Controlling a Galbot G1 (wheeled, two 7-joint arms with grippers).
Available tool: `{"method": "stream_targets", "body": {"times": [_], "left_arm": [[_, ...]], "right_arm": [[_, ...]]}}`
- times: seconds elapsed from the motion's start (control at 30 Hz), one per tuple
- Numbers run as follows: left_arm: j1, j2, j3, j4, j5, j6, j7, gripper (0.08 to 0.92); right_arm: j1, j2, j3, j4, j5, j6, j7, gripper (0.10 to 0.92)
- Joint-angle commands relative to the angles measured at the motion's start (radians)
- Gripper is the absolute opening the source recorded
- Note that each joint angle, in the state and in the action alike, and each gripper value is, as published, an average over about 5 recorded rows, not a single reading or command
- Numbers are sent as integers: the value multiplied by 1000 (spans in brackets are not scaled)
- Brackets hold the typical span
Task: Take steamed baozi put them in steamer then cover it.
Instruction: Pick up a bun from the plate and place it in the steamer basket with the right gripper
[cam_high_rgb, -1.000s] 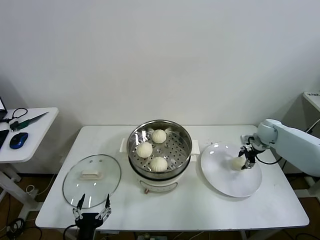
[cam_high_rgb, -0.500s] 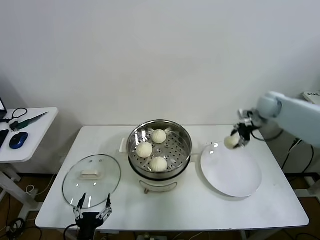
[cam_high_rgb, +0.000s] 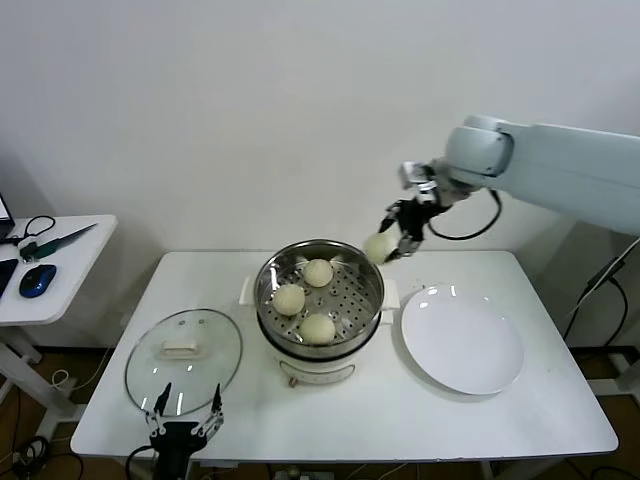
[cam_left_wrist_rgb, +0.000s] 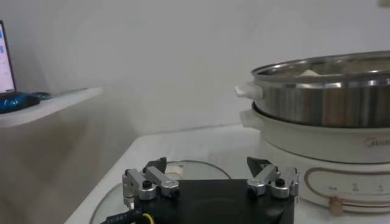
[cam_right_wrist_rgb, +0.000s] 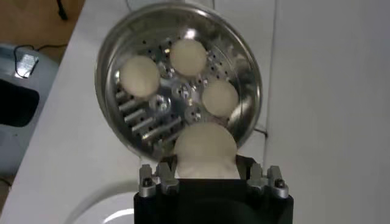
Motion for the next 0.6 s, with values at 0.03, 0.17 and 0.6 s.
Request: {"method": "stream_targets", "body": {"times": [0.03,0.17,0.6], "left_arm": [[1,1,0,-2,0,1,0,823],[2,1,-2,-6,-2,1,0,823],[1,3,-5,1,-2,-3,-1,823]], "right_arm": [[-78,154,-25,72,40,-101,113,653],[-141,157,-24,36,-30,-110,125,653],[-295,93,33,-5,-182,-142,185,653]]}}
